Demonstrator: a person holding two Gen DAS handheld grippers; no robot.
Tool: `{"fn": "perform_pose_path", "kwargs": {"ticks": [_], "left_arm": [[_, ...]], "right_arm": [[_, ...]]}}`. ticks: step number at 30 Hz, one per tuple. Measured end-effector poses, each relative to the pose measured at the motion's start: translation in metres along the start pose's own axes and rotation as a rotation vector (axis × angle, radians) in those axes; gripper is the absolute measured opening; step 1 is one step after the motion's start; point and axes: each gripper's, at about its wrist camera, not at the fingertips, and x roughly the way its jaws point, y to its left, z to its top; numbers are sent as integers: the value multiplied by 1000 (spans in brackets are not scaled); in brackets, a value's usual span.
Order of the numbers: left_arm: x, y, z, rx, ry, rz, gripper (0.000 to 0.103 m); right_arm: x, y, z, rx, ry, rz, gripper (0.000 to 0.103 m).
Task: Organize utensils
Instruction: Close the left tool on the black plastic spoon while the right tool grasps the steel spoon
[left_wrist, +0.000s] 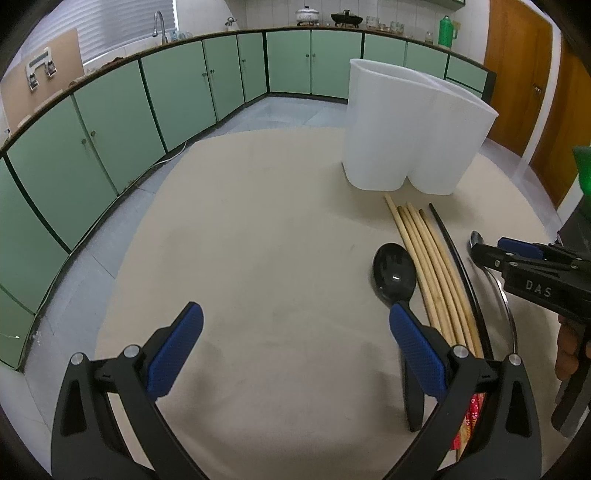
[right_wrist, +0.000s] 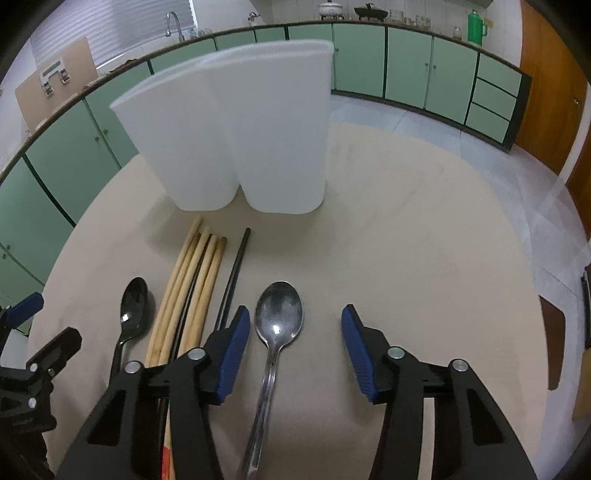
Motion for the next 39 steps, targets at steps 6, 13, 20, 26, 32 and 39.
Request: {"fn": "perform_pose_path", "kwargs": {"ticks": [6, 13, 20, 26, 32, 39], "left_arm": [[2, 1, 2, -6, 6, -19, 98], [9, -7, 8, 45, 7, -16, 98], [30, -29, 6, 87, 54, -14, 98], [43, -38, 0, 59, 91, -28, 98], [43, -38, 0, 5, 78, -7, 98], [36, -37, 4, 2, 77, -9, 98]], "right_arm": [[2, 4, 4, -15, -8, 1, 31], [-4, 6, 1, -18, -17, -1, 28], [-9, -14, 4, 24, -9, -3, 28], [-7, -16, 8, 29, -15, -6, 28], [-6, -2, -2, 29, -23, -10, 28], [-7, -5, -5, 24, -25, -12, 28]]}}
